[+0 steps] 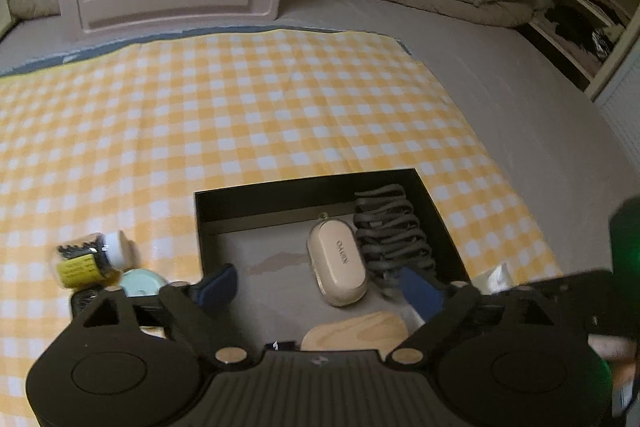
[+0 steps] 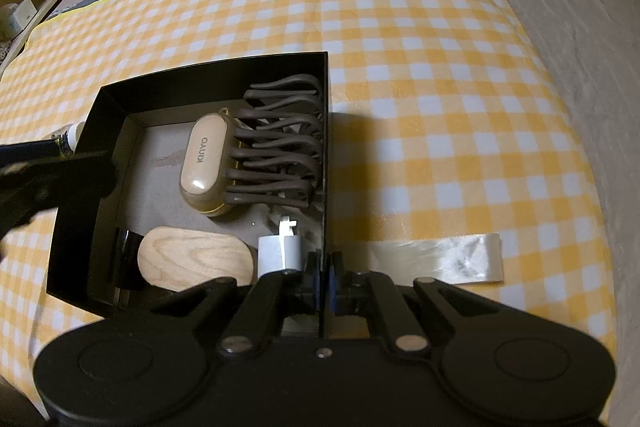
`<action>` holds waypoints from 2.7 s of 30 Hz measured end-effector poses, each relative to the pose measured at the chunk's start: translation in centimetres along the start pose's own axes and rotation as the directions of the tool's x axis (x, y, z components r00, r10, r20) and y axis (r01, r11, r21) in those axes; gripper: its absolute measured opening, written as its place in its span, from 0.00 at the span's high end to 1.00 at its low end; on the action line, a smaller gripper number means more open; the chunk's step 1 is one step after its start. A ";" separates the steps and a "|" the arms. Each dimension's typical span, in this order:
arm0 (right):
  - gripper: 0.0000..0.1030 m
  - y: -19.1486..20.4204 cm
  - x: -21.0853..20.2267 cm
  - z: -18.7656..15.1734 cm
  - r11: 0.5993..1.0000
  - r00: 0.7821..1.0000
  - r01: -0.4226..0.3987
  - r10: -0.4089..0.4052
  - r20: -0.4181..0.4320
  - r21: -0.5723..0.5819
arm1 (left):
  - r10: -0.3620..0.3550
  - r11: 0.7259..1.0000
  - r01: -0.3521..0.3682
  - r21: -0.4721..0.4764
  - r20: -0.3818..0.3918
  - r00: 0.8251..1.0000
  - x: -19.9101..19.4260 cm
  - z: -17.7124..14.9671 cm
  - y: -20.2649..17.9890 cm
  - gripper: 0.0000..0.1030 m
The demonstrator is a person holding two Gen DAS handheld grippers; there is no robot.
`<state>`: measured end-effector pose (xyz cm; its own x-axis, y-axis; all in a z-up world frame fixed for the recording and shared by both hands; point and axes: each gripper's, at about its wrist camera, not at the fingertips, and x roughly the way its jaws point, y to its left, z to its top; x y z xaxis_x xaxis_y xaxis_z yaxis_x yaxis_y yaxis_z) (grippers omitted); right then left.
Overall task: Organize rigid objects
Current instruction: 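Move the left tool down to the pill bottle of black beads, then close the left tool on the pill bottle and lift it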
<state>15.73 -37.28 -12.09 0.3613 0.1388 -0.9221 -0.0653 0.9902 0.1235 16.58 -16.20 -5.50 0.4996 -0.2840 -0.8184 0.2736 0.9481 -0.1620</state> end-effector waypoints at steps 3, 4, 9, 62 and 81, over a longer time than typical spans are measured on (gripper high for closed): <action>0.96 0.0 0.0 0.0 1.000 1.000 0.004 -0.004 0.000 -0.001 | 0.014 0.999 -0.015 0.030 0.005 1.000 -1.1 -0.9 0.3 0.01; 0.96 0.0 0.0 0.0 1.000 1.000 0.004 -0.004 0.000 -0.002 | 0.016 0.999 -0.016 0.036 0.002 1.000 -1.4 -1.1 0.5 0.00; 0.96 0.0 0.1 0.0 1.000 1.000 0.003 -0.003 0.000 -0.001 | 0.030 0.998 -0.029 0.059 -0.011 0.999 -2.3 -2.4 0.9 0.00; 0.96 0.7 0.7 -0.1 0.999 1.000 0.028 -0.028 0.005 -0.016 | 0.294 0.928 -0.294 -0.230 -0.033 0.955 3.6 -0.2 14.8 0.00; 0.96 0.8 0.7 -0.1 0.999 1.000 0.029 -0.029 0.005 -0.017 | 0.331 0.918 -0.329 -0.223 -0.026 0.943 3.6 0.9 15.6 0.26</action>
<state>15.87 -36.40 -12.69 0.3674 0.1103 -0.9235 -0.0707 0.9934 0.0905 23.38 -2.52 -10.46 0.5401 0.0502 -0.8401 -0.0966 0.9953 -0.0027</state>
